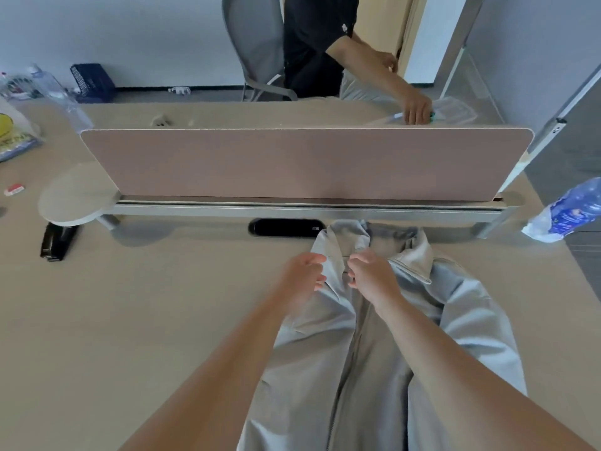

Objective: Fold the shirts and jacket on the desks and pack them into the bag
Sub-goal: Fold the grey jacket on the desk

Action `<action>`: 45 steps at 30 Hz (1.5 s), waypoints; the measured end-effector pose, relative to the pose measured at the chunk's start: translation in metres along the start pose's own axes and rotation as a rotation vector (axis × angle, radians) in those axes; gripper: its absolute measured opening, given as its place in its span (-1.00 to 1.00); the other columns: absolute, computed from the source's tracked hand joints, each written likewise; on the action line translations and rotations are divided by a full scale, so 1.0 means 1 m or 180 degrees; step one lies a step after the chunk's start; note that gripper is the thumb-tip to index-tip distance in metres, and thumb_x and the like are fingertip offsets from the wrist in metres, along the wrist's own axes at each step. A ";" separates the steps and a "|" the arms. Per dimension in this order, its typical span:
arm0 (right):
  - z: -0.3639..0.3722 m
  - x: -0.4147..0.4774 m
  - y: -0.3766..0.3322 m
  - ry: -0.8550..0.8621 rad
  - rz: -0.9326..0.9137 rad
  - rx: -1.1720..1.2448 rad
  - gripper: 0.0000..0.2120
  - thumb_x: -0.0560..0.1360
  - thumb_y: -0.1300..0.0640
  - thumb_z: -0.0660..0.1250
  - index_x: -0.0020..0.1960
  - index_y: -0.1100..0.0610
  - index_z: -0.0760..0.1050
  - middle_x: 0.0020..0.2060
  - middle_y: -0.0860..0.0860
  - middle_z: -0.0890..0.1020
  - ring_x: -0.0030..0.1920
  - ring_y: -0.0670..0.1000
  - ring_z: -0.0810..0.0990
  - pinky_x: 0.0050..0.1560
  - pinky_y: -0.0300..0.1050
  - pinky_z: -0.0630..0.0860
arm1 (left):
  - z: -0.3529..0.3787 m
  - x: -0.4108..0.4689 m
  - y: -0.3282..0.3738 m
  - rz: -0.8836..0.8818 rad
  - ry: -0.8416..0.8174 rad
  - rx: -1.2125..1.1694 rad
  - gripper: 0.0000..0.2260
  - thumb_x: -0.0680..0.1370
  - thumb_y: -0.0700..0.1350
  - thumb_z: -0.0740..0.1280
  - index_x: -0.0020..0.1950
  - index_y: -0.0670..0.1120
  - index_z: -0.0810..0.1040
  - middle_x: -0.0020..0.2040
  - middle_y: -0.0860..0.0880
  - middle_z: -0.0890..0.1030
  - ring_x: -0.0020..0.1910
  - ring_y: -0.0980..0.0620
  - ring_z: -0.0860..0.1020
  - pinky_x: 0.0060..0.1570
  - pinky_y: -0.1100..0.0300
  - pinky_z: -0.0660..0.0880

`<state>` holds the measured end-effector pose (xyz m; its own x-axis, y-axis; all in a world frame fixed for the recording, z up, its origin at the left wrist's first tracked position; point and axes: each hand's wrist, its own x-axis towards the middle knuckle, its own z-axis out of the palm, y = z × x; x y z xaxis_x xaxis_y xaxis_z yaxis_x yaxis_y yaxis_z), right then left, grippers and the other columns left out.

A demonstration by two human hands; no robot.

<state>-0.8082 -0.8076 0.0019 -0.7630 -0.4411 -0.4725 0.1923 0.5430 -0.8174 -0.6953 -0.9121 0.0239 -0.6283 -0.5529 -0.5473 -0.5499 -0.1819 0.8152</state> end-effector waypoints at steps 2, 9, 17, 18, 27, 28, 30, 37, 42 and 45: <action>0.004 0.011 0.001 0.0052 0.0121 -0.0221 -0.77 0.53 0.23 0.22 0.07 0.38 0.52 -0.20 0.23 0.57 -0.21 0.08 0.52 -0.22 0.00 0.48 | 0.003 0.017 0.003 0.0081 -0.0199 0.0044 -0.70 0.61 -0.31 0.14 0.26 -0.11 0.54 -0.02 -0.10 0.59 0.01 -0.09 0.62 0.12 0.00 0.57; 0.003 0.039 0.013 -0.0059 0.0166 -0.0580 -0.77 0.58 0.17 0.25 -0.23 -0.03 0.46 -0.18 -0.01 0.56 -0.11 0.07 0.56 -0.01 -0.07 0.55 | 0.015 0.069 0.003 -0.0088 -0.0646 0.0378 -0.76 0.52 -0.22 0.24 0.11 0.01 0.58 -0.05 -0.18 0.67 -0.03 -0.14 0.67 0.10 -0.01 0.62; -0.011 0.036 0.014 0.0719 0.0181 -0.0630 -0.79 0.36 0.21 0.11 -0.44 0.14 0.19 -0.47 0.07 0.28 -0.38 0.07 0.30 -0.39 -0.07 0.18 | 0.027 0.084 -0.010 0.0007 -0.0620 0.1106 -0.83 0.60 -0.24 0.20 0.06 -0.10 0.57 0.02 -0.12 0.56 -0.20 0.08 0.51 -0.43 0.49 0.38; -0.013 0.036 0.015 0.0723 0.0161 -0.0672 -0.78 0.39 0.18 0.11 -0.43 0.13 0.23 -0.46 0.05 0.32 -0.36 0.08 0.32 -0.38 -0.07 0.22 | 0.028 0.086 -0.012 0.0010 -0.0596 0.1090 -0.83 0.60 -0.25 0.20 0.04 -0.12 0.58 -0.03 -0.13 0.55 -0.26 0.08 0.50 -0.50 0.50 0.35; -0.019 0.045 0.019 0.0066 0.0364 -0.0686 -0.79 0.63 0.23 0.15 -0.11 0.02 0.45 -0.25 -0.05 0.45 -0.06 0.04 0.44 0.08 -0.01 0.50 | 0.036 0.082 -0.012 0.0081 -0.0780 0.1222 -0.87 0.59 -0.21 0.23 0.10 -0.05 0.48 0.11 -0.11 0.52 -0.08 -0.03 0.51 -0.10 0.21 0.45; -0.020 0.046 0.021 0.0000 0.0389 -0.0623 -0.78 0.64 0.23 0.14 -0.08 0.01 0.48 -0.21 -0.06 0.47 -0.01 0.05 0.47 0.14 0.02 0.49 | 0.037 0.081 -0.013 0.0140 -0.0850 0.1328 -0.92 0.59 -0.20 0.23 0.04 -0.04 0.46 0.12 -0.11 0.49 -0.04 -0.05 0.49 -0.04 0.14 0.43; -0.021 0.043 0.022 -0.0090 0.0297 -0.0710 -0.77 0.60 0.30 0.15 0.09 0.14 0.56 -0.02 0.07 0.55 0.12 0.12 0.53 0.13 0.00 0.48 | 0.038 0.080 -0.014 0.0190 -0.0904 0.1322 -0.89 0.60 -0.23 0.21 -0.01 -0.03 0.47 0.09 -0.08 0.45 -0.06 0.00 0.45 -0.08 0.22 0.40; -0.017 -0.007 0.015 0.0014 0.0128 -0.0095 -0.82 0.57 0.13 0.24 -0.08 -0.10 0.55 -0.16 -0.06 0.65 -0.20 0.00 0.65 -0.10 0.04 0.60 | 0.015 0.051 0.003 0.0319 0.0039 0.1098 -0.78 0.55 -0.25 0.18 0.06 -0.07 0.59 -0.11 -0.04 0.60 -0.28 0.05 0.50 -0.39 0.23 0.40; 0.017 -0.048 0.016 -0.0951 0.0201 -0.0031 -0.75 0.63 0.14 0.21 0.24 0.04 0.57 -0.01 0.01 0.65 -0.27 -0.02 0.65 -0.23 -0.09 0.61 | -0.030 0.005 -0.026 -0.0128 0.0165 0.1486 -0.80 0.54 -0.25 0.20 -0.04 -0.07 0.61 -0.21 -0.03 0.61 -0.25 -0.04 0.55 -0.23 0.17 0.42; 0.037 -0.057 0.026 -0.1492 0.0254 -0.0172 -0.65 0.63 0.08 0.24 0.41 0.04 0.46 0.26 0.02 0.58 0.01 0.01 0.66 0.13 0.01 0.60 | -0.043 -0.024 -0.050 -0.0536 -0.0213 0.1657 -0.85 0.58 -0.21 0.25 0.06 -0.11 0.60 -0.13 -0.07 0.61 -0.19 -0.03 0.59 -0.17 0.16 0.47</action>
<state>-0.7371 -0.7947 -0.0051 -0.3843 -0.6645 -0.6409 0.1971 0.6192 -0.7601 -0.6291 -0.9246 0.0044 -0.5323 -0.4949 -0.6868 -0.8348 0.1722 0.5230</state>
